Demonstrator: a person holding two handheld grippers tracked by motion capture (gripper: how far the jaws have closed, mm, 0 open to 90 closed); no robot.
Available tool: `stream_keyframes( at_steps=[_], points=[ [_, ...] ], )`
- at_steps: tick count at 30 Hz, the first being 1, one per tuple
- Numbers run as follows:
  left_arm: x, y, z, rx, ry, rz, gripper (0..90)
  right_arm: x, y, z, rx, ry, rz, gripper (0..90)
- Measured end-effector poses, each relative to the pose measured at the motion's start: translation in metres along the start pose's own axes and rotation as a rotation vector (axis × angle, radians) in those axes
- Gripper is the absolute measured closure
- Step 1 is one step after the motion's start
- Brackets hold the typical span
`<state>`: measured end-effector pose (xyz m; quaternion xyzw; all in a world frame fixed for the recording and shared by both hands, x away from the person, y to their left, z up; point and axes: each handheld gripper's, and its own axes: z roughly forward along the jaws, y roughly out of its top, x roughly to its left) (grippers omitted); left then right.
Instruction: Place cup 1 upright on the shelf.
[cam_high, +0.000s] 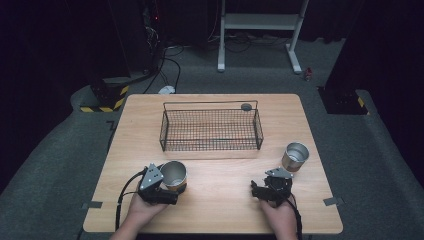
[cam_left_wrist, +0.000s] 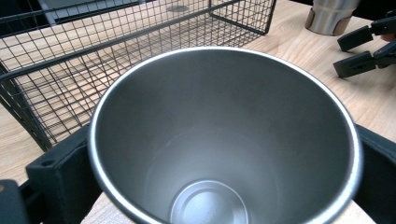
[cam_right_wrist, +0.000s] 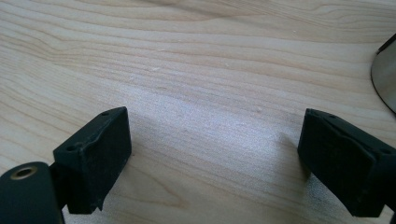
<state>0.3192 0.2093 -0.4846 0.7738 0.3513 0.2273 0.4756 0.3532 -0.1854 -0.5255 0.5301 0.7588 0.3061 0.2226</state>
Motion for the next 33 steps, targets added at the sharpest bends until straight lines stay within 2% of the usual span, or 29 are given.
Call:
stream_keyframes(
  at_steps=[6, 8, 12, 20, 27, 33],
  points=[
    [0.001, -0.001, -0.001, -0.013, 0.003, 0.002, 5.0, 0.0, 0.0, 0.0, 0.0, 0.0, 0.0, 9.6],
    [0.002, -0.002, -0.001, -0.023, 0.0, -0.008, 5.9, 0.0, 0.0, 0.0, -0.001, -0.001, -0.001, 9.6],
    [0.0, -0.002, -0.002, -0.038, -0.004, 0.006, 12.5, 0.0, 0.0, 0.0, 0.0, 0.0, 0.0, 9.6],
    [0.002, -0.004, -0.004, -0.044, 0.0, 0.005, 12.9, 0.0, 0.0, 0.0, 0.001, -0.003, 0.002, 9.8],
    [0.007, -0.004, -0.008, -0.054, 0.008, -0.033, 13.1, 0.0, 0.0, 0.0, 0.001, -0.003, 0.002, 9.8],
    [0.007, -0.003, -0.01, -0.06, 0.014, -0.023, 13.1, 0.0, 0.0, 0.0, 0.001, -0.002, 0.002, 9.8]
  ],
)
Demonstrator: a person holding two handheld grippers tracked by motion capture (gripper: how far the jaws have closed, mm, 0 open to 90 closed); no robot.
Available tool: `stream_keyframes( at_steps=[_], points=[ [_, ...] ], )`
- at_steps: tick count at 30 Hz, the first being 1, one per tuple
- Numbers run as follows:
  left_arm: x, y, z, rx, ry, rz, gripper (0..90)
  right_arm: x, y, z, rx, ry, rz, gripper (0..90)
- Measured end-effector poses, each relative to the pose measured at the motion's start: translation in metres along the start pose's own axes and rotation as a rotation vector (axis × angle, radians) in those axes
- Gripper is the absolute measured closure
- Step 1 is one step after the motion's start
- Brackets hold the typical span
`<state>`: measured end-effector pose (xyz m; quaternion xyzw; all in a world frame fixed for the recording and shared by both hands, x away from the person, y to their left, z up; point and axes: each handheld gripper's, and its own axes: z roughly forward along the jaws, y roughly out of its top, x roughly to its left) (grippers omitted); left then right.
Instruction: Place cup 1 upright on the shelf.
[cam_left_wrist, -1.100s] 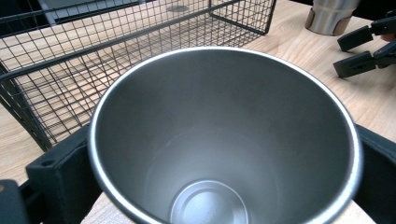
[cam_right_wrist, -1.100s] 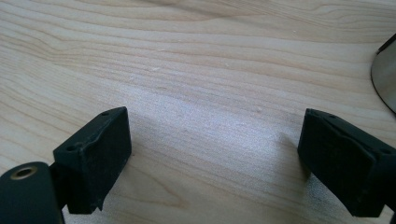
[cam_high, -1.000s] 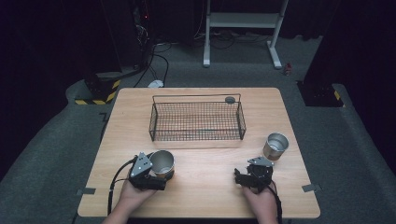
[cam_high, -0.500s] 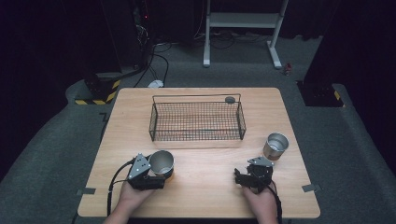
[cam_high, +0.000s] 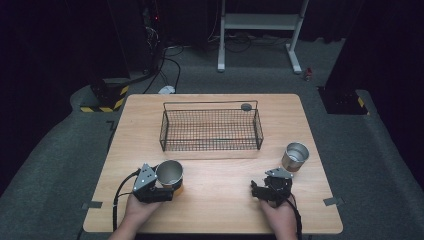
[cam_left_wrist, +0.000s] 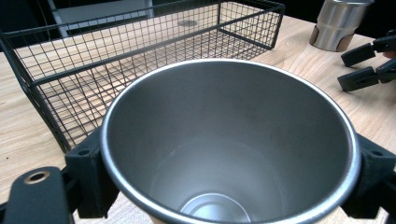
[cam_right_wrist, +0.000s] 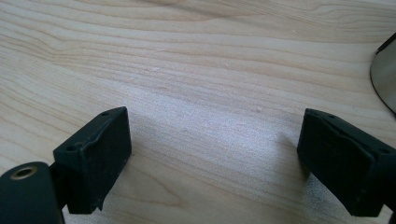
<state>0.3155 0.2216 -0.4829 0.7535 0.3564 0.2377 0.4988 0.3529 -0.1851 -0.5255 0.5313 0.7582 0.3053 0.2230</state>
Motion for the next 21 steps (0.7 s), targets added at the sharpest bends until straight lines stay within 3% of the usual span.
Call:
stream_keyframes(
  at_steps=[21],
  points=[
    [-0.0028, 0.007, -0.0084, -0.034, 0.006, 0.008, 13.3, 0.0, 0.0, 0.0, 0.0, 0.001, 0.0, 9.8]
  ],
)
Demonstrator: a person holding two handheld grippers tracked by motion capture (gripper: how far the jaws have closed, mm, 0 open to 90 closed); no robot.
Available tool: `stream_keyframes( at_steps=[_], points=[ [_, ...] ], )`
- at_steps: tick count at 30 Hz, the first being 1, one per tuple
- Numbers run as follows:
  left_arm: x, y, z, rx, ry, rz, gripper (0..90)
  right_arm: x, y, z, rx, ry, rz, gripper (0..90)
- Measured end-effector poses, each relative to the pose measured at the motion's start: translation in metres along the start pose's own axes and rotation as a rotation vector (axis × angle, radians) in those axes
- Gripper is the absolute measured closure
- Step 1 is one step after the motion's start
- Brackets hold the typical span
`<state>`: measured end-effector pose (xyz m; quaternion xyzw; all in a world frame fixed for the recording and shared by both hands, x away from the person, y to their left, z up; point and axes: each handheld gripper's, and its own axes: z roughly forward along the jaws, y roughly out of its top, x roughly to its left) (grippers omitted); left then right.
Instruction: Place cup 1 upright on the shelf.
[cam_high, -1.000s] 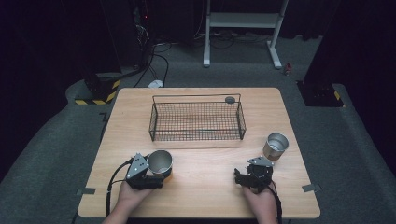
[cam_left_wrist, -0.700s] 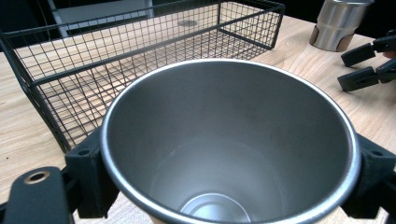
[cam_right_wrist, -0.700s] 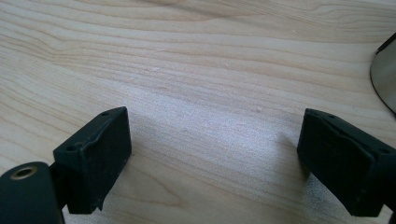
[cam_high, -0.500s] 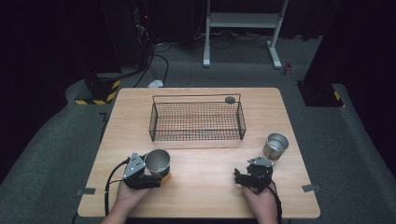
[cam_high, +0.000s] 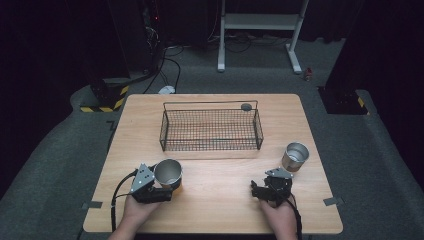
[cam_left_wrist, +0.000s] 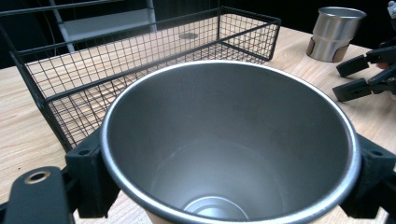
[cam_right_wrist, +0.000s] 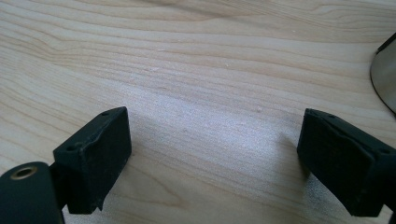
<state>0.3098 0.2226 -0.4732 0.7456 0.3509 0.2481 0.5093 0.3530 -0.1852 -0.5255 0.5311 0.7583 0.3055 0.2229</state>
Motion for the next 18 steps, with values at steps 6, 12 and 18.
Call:
stream_keyframes(
  at_steps=[6, 12, 18],
  points=[
    [0.001, 0.005, -0.002, -0.019, 0.002, -0.026, 13.3, 0.0, 0.0, 0.0, 0.0, 0.0, 0.0, 9.8],
    [0.002, 0.012, -0.002, -0.011, -0.005, -0.03, 13.3, 0.0, 0.0, 0.0, 0.0, 0.001, -0.001, 9.9],
    [0.003, 0.02, 0.0, -0.006, 0.003, -0.033, 13.3, 0.0, 0.0, 0.0, -0.001, 0.003, -0.001, 10.0]
  ],
)
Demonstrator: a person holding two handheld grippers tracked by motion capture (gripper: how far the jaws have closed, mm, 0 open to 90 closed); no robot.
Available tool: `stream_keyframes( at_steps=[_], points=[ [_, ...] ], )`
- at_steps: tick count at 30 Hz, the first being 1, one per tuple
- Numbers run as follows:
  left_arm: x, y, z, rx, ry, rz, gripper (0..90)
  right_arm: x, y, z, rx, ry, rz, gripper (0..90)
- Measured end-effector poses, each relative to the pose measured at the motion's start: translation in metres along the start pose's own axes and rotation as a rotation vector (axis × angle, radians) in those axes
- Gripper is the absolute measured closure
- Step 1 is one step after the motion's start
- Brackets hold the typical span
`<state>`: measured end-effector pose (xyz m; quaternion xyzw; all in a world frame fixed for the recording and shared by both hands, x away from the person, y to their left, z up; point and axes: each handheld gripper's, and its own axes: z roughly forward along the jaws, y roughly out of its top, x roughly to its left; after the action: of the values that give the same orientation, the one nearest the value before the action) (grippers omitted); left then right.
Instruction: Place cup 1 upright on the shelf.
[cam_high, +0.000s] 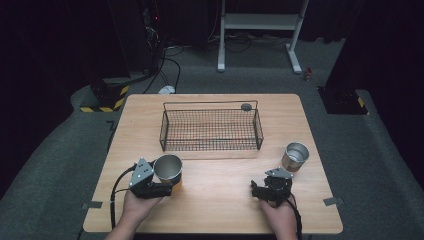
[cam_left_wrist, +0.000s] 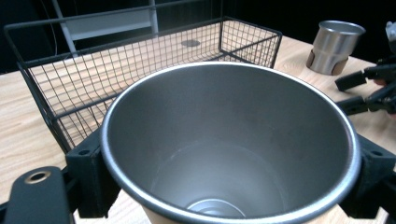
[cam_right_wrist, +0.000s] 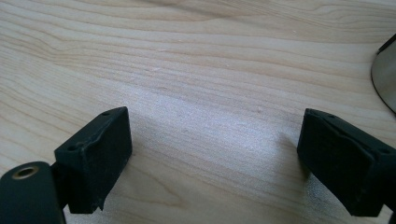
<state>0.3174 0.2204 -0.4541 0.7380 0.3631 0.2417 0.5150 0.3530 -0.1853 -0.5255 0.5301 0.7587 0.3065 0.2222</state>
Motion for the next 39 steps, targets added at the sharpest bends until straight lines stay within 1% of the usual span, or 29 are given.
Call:
stream_keyframes(
  at_steps=[1, 5, 8, 10, 11, 12, 15, 18, 19, 21, 23, 24, 28, 30, 36, 37, 39],
  points=[
    [0.001, 0.002, 0.001, -0.002, -0.001, -0.006, 13.3, 0.0, 0.0, 0.0, 0.0, 0.0, 0.0, 10.0],
    [0.002, 0.013, 0.002, -0.014, 0.008, 0.0, 13.3, 0.0, 0.0, 0.0, 0.0, 0.0, 0.0, 10.0],
    [0.003, 0.017, 0.002, -0.024, 0.006, -0.004, 13.4, 0.0, 0.0, 0.0, 0.0, -0.001, 0.0, 10.0],
    [0.004, 0.021, 0.003, -0.031, 0.013, 0.003, 13.4, 0.0, 0.0, 0.0, 0.001, 0.0, 0.0, 10.0],
    [0.005, 0.024, 0.006, -0.028, 0.023, -0.001, 13.4, 0.0, 0.0, 0.0, 0.001, 0.0, 0.0, 10.0],
    [0.005, 0.024, 0.006, -0.028, 0.023, -0.001, 13.3, 0.0, 0.0, 0.0, 0.001, 0.0, 0.0, 10.0],
    [0.007, 0.029, 0.011, -0.037, 0.023, -0.027, 13.3, 0.0, 0.0, 0.0, 0.001, 0.003, -0.002, 10.0],
    [0.006, 0.035, 0.015, -0.031, 0.039, -0.02, 13.3, 0.0, 0.0, 0.0, 0.0, 0.007, -0.009, 9.9],
    [0.006, 0.039, 0.017, -0.042, 0.04, -0.026, 13.4, 0.0, 0.0, 0.0, 0.001, 0.01, -0.012, 9.9],
    [0.007, 0.041, 0.02, -0.05, 0.038, -0.032, 13.4, 0.0, 0.0, 0.0, 0.002, 0.011, -0.013, 9.9],
    [0.008, 0.044, 0.025, -0.049, 0.035, -0.038, 13.4, 0.0, 0.0, 0.0, 0.002, 0.013, -0.014, 9.9],
    [0.008, 0.047, 0.03, -0.05, 0.045, -0.037, 13.4, 0.0, 0.0, 0.0, 0.002, 0.013, -0.014, 9.8],
    [0.008, 0.052, 0.036, -0.054, 0.052, -0.031, 13.4, -0.001, 0.0, 0.0, 0.0, 0.017, -0.021, 9.8],
    [0.007, 0.056, 0.041, -0.054, 0.057, -0.036, 13.4, -0.001, 0.0, 0.0, 0.0, 0.018, -0.027, 9.7],
    [0.006, 0.06, 0.044, -0.062, 0.074, -0.041, 13.4, -0.001, 0.0, 0.0, 0.0, 0.019, -0.03, 9.6],
    [0.006, 0.061, 0.045, -0.054, 0.083, -0.039, 13.4, -0.001, 0.0, 0.0, 0.001, 0.019, -0.027, 9.7],
    [0.007, 0.063, 0.047, -0.046, 0.082, -0.046, 13.3, -0.001, 0.0, 0.0, -0.001, 0.021, -0.034, 9.6]
  ],
)
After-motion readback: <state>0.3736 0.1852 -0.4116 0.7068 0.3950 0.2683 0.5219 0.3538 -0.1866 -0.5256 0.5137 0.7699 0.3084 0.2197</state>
